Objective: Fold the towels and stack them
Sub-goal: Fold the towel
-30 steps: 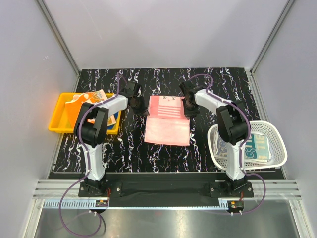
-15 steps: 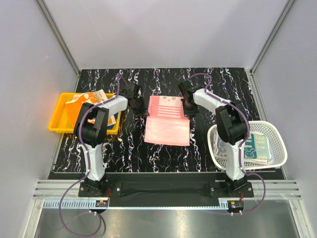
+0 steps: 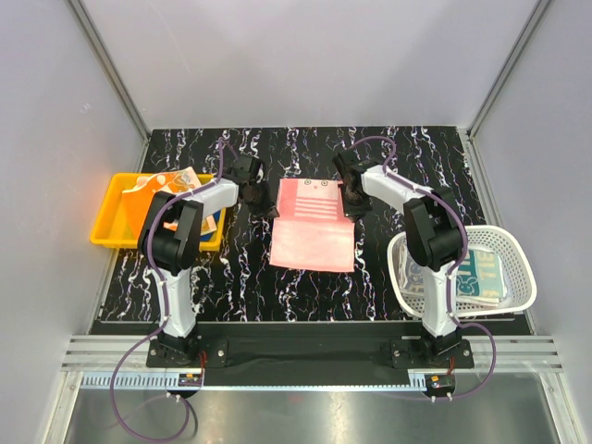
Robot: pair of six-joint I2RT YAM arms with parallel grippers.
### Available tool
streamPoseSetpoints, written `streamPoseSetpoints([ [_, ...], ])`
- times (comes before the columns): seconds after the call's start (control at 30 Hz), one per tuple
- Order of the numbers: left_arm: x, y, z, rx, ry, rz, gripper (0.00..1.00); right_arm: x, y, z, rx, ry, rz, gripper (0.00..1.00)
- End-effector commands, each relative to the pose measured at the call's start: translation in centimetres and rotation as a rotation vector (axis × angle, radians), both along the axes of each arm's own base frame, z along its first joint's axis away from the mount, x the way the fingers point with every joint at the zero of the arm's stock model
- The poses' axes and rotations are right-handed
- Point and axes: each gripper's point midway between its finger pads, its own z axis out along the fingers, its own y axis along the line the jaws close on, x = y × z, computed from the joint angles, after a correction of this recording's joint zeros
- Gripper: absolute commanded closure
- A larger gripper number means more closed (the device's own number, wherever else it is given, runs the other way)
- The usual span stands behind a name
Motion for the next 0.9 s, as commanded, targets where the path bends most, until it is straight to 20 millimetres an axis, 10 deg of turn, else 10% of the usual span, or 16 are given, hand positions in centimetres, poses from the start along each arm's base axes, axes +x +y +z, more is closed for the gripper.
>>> streamPoseSetpoints([
  [0.0, 0.6, -0.5, 2.5, -0.034, -0.067, -0.014, 1.00, 0.4, 0.4, 3.5, 0.022, -0.087, -0.001, 1.00],
  [0.63, -1.5, 0.6, 5.5, -0.038, -0.128, -0.003, 1.00, -2.0, 0.6, 6.3, 0.121, -0.130, -0.001, 1.00],
  [0.87, -3.5, -0.1, 4.5, -0.062, -0.111, -0.014, 1.00, -1.2, 2.5, 5.7, 0.214, -0.151, -0.011, 0.75],
])
